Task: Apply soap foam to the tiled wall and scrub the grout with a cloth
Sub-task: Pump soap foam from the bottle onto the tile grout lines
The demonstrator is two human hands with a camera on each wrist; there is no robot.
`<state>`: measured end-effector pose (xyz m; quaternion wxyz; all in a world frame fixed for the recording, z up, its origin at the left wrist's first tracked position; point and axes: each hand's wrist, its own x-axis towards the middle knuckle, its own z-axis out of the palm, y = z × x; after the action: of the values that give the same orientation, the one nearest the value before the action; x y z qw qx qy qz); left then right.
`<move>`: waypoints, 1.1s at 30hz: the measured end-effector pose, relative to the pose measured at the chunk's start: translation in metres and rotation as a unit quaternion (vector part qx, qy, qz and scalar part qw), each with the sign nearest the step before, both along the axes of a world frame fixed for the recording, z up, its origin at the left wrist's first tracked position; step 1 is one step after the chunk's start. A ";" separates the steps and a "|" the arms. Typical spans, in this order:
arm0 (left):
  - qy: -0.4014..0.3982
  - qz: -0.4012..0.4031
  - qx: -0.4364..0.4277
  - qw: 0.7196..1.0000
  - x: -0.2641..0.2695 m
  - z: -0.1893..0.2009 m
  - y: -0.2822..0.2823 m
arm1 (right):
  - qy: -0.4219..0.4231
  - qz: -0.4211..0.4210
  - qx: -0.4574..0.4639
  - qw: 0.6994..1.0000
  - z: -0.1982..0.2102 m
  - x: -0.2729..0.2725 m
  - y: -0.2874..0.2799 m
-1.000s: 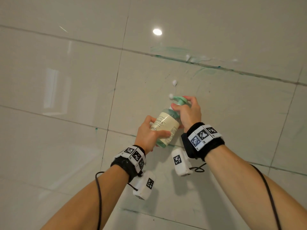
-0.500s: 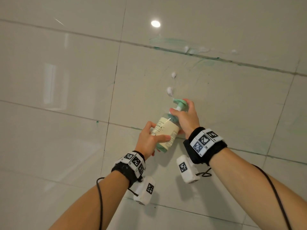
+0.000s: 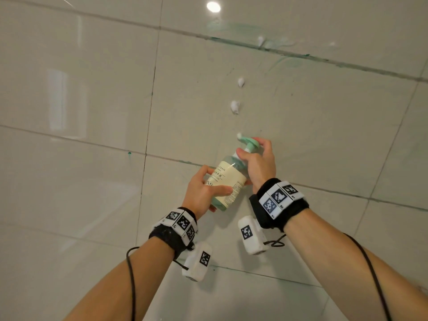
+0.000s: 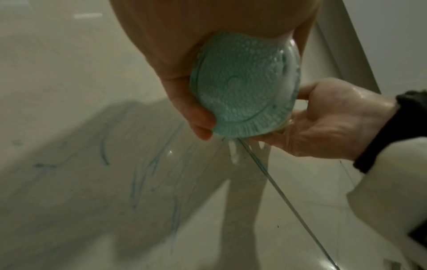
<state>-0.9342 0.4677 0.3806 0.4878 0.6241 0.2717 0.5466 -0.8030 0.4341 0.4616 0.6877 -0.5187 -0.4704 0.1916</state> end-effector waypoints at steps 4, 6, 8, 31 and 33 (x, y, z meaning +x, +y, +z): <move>0.006 0.014 -0.003 1.000 0.001 -0.002 0.003 | 0.005 -0.006 0.009 1.000 -0.004 0.000 0.003; 0.002 0.014 -0.005 1.000 0.005 -0.002 0.002 | 0.001 -0.008 0.005 1.000 -0.002 0.002 0.003; -0.007 0.009 -0.010 1.000 0.008 -0.005 0.000 | -0.012 -0.014 0.000 1.000 -0.002 0.001 0.002; -0.028 -0.034 -0.042 0.998 0.053 -0.023 -0.022 | 0.035 0.013 -0.004 0.999 -0.021 0.049 -0.023; -0.024 -0.030 -0.043 0.998 0.054 -0.024 -0.021 | 0.042 0.008 -0.001 0.999 -0.024 0.051 -0.023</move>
<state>-0.8802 0.4468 0.3566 0.5364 0.5971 0.2643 0.5347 -0.7520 0.4115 0.4371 0.7048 -0.5071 -0.4449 0.2196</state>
